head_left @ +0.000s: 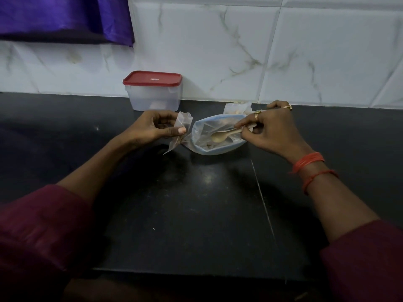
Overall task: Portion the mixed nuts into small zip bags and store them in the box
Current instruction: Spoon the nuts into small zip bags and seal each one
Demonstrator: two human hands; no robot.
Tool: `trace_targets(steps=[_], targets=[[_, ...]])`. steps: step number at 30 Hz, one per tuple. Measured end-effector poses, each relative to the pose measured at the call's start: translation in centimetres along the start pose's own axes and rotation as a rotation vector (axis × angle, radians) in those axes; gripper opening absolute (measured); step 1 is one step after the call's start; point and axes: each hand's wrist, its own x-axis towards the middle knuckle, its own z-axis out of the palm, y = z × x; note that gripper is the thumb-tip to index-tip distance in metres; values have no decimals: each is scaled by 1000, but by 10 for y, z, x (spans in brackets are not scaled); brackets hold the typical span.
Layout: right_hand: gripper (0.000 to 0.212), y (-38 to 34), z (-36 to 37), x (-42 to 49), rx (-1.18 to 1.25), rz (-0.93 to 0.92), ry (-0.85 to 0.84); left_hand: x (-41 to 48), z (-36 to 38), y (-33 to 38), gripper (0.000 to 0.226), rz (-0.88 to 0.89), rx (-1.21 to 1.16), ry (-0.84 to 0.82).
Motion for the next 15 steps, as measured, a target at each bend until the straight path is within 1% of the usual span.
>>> trace_targets(steps=[2,4,6,11,15], targets=[[21,-2,-3,1,-7,-77,103,0,0,0,31,-2,-3,0],[19,-4,-7,1,-25,-114,161,0,-1,0,31,0,-5,0],[19,-5,-8,2,-17,-103,153,0,-1,0,32,0,-7,-2],[25,-2,3,-3,-4,6,105,0,-2,0,32,4,-9,-13],[24,-3,11,-4,6,76,57,0,-2,0,31,13,1,-31]])
